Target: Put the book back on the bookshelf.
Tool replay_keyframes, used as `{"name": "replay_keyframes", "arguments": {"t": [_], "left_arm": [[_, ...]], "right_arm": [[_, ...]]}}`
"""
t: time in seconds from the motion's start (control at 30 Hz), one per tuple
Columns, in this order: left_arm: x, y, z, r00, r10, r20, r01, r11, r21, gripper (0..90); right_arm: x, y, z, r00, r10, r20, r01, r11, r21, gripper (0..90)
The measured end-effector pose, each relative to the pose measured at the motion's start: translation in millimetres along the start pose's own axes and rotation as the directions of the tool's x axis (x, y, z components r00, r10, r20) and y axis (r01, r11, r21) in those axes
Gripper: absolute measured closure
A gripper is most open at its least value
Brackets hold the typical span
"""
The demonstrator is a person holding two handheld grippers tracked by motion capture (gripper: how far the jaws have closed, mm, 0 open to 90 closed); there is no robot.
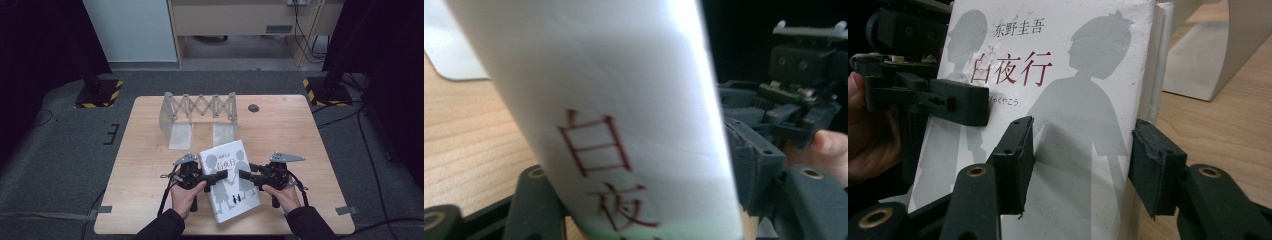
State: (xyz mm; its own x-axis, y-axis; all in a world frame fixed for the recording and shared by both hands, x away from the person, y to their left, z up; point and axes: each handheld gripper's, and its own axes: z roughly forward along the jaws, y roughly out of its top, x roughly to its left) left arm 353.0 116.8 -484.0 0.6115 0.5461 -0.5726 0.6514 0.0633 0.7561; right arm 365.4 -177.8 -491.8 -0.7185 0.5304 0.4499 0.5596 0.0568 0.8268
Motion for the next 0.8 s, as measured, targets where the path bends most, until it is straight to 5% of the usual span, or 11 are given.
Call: {"name": "replay_keyframes", "arguments": {"t": [0.3,0.57,0.67,0.8], "left_arm": [[-2.2,-1.2,-0.2,0.9999,0.015,-0.008,-0.015,0.9997,-0.021,39.7],[-3.2,-0.6,2.6,1.0,-0.003,0.002,0.003,0.9996,-0.03,40.6],[-0.8,0.9,0.4,0.9987,-0.039,0.032,0.04,0.9988,-0.028,45.0],[-2.3,3.8,-2.1,0.9991,-0.028,0.033,0.029,0.9991,-0.032,47.0]], "right_arm": [[1.7,1.2,0.7,0.9997,-0.022,-0.008,0.022,1.0,-0.015,47.8],[2.1,1.7,-0.1,0.9996,-0.02,-0.018,0.02,1.0,-0.016,47.7],[2.0,1.6,0.3,0.9996,-0.023,-0.019,0.023,1.0,-0.016,47.5],[1.9,2.5,1.2,0.9995,-0.018,-0.027,0.018,1.0,-0.022,47.4]]}}
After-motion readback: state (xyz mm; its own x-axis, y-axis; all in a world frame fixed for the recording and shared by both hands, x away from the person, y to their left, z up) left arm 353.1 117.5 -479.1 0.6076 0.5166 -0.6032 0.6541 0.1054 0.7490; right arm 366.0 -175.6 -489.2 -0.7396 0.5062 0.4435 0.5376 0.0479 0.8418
